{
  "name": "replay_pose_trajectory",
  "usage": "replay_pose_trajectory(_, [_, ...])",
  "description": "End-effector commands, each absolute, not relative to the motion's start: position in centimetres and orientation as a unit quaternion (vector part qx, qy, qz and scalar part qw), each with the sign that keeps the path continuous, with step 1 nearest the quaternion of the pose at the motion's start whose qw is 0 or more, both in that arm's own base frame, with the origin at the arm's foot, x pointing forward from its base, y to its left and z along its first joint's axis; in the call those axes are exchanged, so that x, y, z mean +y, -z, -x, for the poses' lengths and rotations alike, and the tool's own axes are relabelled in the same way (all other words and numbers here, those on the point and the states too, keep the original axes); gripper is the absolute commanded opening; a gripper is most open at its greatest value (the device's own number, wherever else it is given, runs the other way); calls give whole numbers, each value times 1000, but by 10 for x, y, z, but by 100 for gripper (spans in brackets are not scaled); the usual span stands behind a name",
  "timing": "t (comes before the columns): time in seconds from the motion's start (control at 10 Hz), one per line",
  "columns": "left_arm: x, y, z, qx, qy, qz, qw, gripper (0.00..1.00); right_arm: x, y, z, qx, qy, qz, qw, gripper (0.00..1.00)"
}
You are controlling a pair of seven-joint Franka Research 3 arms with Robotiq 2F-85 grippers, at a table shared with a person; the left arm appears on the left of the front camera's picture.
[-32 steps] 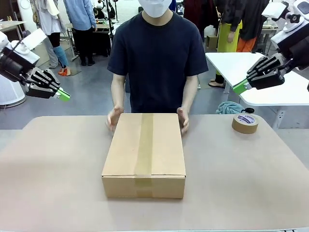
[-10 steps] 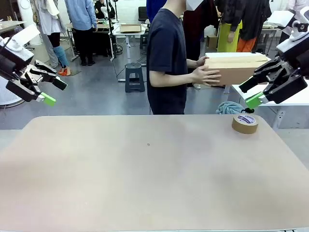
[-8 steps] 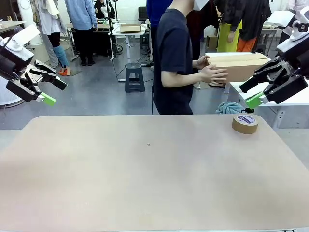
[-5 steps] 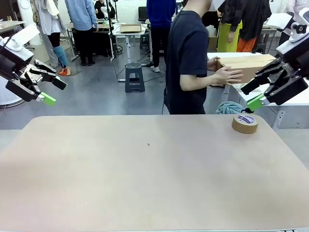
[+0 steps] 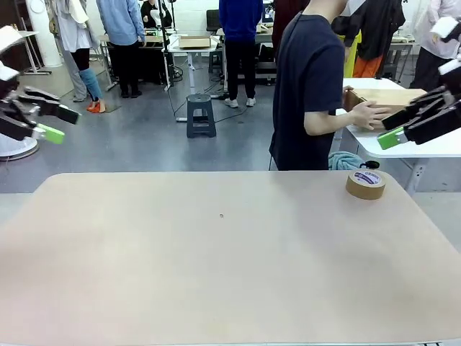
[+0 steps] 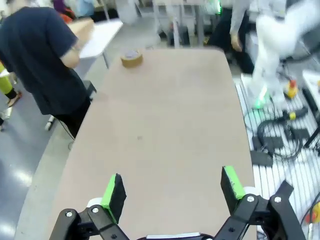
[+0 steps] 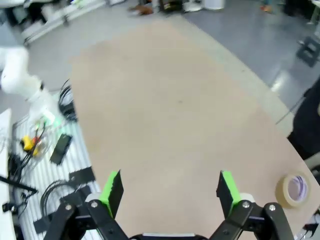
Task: Wrap the clocks to prevent damage.
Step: After the human seals the box with tape, release both hands from the side flaps of the Package Box.
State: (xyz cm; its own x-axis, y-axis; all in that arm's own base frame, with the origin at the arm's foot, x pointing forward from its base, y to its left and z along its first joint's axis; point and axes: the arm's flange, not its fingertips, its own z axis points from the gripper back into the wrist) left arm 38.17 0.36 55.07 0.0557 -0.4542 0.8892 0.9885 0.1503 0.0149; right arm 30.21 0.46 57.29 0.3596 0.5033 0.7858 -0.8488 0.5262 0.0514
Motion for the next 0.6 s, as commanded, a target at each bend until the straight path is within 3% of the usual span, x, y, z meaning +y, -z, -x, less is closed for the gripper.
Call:
replay_pose_trajectory(0.0, [27,-541,-361,-444,524,354,635,100,-1,-554,-277,-424,-386,-233,785,100])
replay_pose_trajectory(0.5, [46,-535,-361,-432,509,362,651,100,-15,-577,-285,-425,-392,-237,781,100])
